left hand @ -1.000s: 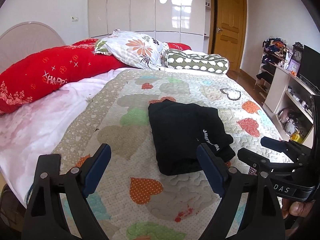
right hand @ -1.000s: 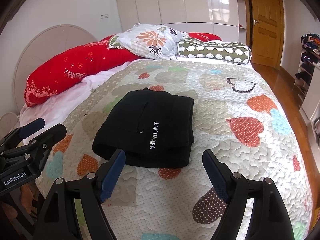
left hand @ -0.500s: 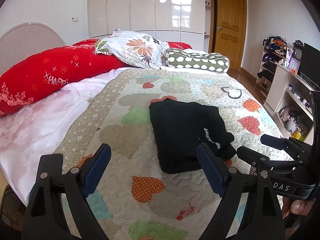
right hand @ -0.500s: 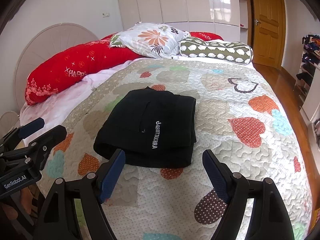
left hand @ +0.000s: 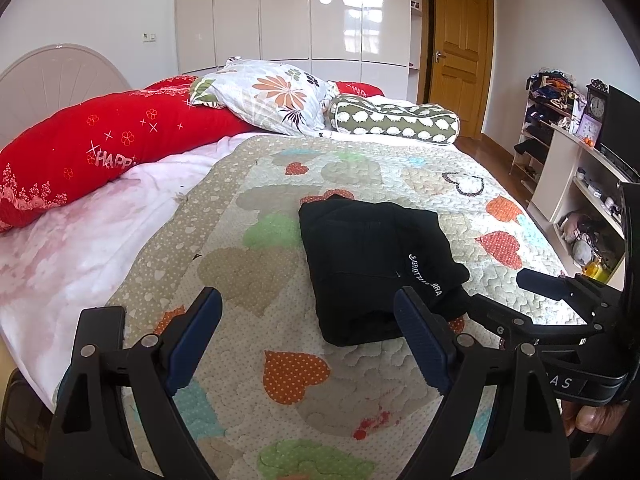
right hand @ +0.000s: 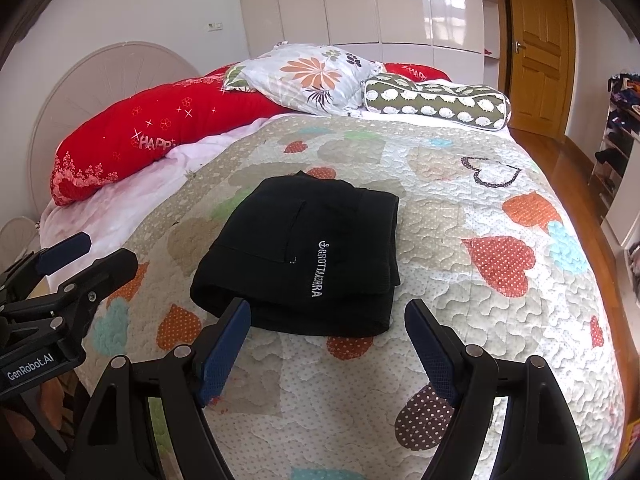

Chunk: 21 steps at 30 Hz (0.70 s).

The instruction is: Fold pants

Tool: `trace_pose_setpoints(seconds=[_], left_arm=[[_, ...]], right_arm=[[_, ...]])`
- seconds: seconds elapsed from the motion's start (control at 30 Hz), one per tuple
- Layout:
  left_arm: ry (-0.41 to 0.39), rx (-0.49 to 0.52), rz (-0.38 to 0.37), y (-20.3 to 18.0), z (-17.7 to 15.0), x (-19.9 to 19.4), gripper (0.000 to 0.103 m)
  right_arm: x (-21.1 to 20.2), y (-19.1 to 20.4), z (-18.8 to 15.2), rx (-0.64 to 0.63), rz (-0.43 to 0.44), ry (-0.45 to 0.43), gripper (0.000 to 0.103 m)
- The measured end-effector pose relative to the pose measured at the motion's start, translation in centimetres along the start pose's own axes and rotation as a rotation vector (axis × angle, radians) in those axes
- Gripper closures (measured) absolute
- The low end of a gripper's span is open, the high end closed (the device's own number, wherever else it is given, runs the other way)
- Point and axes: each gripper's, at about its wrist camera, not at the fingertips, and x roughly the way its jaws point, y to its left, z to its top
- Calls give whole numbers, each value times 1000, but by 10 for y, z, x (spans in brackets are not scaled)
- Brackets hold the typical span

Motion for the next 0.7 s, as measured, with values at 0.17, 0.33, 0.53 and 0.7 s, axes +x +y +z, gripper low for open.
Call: trace_pose_setpoints(seconds=[0.17, 0.33, 0.53, 0.7], left_arm=[[6, 5, -3, -2, -1, 1, 15], [9, 9, -8, -6, -3, 1, 15], [11, 12, -14, -9, -4, 0, 15], [14, 21, -23, -12, -4, 0, 15]], right_arm=[[1, -1, -3, 2, -1, 4, 22], [-1, -6, -5, 9, 1, 5, 22], [0, -7, -6, 8, 3, 15, 22], [0, -7, -8, 9, 3, 14, 22]])
